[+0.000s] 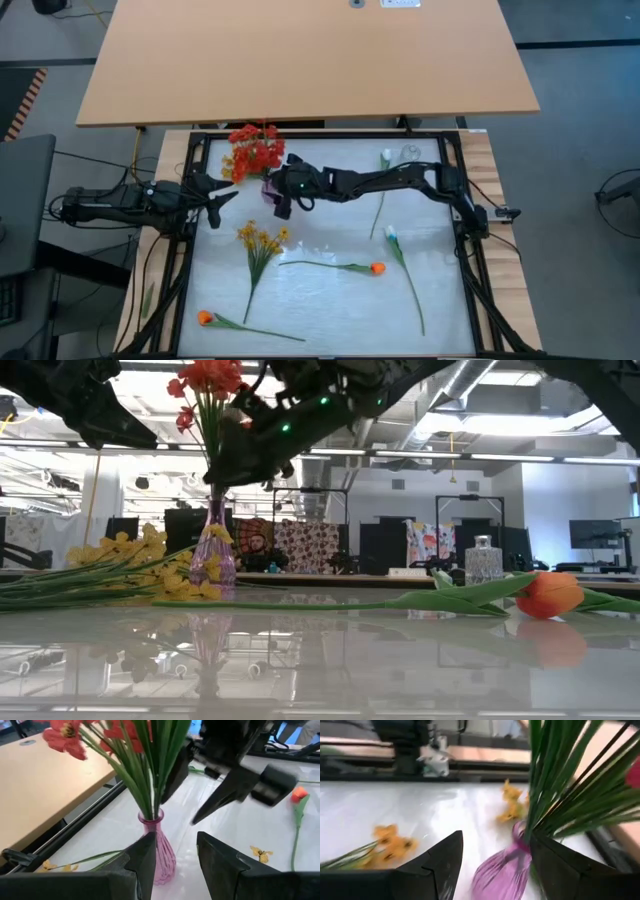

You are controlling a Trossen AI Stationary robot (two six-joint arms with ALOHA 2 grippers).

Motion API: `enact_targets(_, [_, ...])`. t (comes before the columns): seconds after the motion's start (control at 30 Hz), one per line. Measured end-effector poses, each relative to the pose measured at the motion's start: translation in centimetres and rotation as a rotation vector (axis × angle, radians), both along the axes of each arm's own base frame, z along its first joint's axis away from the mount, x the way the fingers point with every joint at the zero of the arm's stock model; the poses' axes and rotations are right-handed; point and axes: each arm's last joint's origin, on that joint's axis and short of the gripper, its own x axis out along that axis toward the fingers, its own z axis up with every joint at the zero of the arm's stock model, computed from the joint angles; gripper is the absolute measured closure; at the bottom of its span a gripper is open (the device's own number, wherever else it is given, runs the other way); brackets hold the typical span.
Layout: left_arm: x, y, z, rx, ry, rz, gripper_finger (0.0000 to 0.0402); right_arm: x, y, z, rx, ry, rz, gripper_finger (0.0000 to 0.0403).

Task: Sort flowers into vase by color
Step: Put the red flowers into the purple vase

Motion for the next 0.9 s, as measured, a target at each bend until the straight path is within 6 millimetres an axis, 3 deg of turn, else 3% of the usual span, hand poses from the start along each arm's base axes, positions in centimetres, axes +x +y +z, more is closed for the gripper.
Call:
enact_targets(0.23, [0.0,0.0,0.0,0.006,0.000,0.015,0.0269,-1.3,0.0,1.5,0.112,0.052,0.051,0.0147])
enact_targets(0.5, [0.0,0.0,0.0,0.006,0.000,0.016,0.0269,-0.8,2.1,4.0,-0.052,-0.123,-0.036,0.0148])
enact_targets(0.9, [0.0,0.1,0.0,0.012,0.000,0.032,0.0269,-0.4,2.4,5.7,-0.145,-0.295,-0.154,0.0149])
